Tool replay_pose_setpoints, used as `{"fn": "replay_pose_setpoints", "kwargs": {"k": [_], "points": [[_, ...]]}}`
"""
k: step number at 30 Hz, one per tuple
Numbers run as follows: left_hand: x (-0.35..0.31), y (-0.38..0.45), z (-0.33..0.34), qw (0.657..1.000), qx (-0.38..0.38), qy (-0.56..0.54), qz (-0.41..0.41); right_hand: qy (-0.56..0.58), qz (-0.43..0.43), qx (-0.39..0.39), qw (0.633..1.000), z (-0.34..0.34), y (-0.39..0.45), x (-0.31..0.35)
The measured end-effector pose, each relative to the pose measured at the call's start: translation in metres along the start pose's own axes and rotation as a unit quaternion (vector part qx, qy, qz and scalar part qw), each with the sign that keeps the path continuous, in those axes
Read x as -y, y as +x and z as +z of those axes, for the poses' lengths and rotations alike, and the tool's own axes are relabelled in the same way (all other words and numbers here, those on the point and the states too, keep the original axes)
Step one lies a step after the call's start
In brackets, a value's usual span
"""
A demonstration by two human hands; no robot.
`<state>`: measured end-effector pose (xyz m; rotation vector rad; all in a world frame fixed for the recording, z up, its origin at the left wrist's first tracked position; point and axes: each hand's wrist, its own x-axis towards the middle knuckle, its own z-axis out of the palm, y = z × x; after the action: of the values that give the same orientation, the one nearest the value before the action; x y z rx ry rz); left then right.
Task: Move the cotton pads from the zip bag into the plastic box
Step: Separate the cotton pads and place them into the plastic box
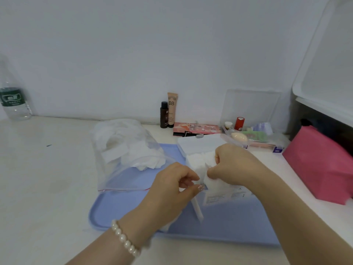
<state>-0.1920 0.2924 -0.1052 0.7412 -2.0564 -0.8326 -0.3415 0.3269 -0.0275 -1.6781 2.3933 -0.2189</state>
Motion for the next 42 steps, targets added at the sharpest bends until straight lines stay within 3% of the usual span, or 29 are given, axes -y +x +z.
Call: {"fn": "replay_pose_setpoints", "kwargs": {"k": [7,19,21,25,27,29,31,35,37,42], "points": [[-0.005,-0.001,0.002,0.998,0.008,-0.03,-0.052,-0.037,-0.019,0.03,0.999,0.018,0.004,0.009],[-0.004,0.0,-0.001,0.998,0.003,-0.003,-0.065,0.105,-0.038,0.101,0.989,-0.004,-0.001,-0.003],[-0.006,0.001,-0.005,0.999,0.002,0.028,-0.046,0.114,-0.041,0.096,0.988,0.0,-0.002,0.001],[-0.016,0.007,-0.036,0.989,-0.131,0.036,0.064,0.098,-0.025,0.074,0.992,-0.003,-0.006,0.004],[-0.017,0.007,-0.061,0.982,-0.151,0.033,0.109,0.067,-0.026,0.023,0.997,-0.008,-0.007,0.004],[-0.013,0.009,-0.081,0.979,-0.138,0.114,0.098,0.078,-0.061,-0.07,0.993,-0.013,-0.009,0.008],[-0.008,0.011,-0.094,0.969,-0.09,0.23,0.033,0.123,-0.13,-0.128,0.976,-0.013,-0.014,0.016],[-0.003,0.01,-0.101,0.956,0.023,0.29,-0.046,0.031,-0.243,-0.032,0.969,0.0,-0.021,0.025],[-0.001,0.009,-0.102,0.959,0.039,0.279,-0.041,-0.037,-0.256,0.007,0.966,0.008,-0.021,0.027],[0.002,0.01,-0.106,0.944,0.037,0.323,-0.05,-0.1,-0.312,0.012,0.945,0.018,-0.023,0.034]]}}
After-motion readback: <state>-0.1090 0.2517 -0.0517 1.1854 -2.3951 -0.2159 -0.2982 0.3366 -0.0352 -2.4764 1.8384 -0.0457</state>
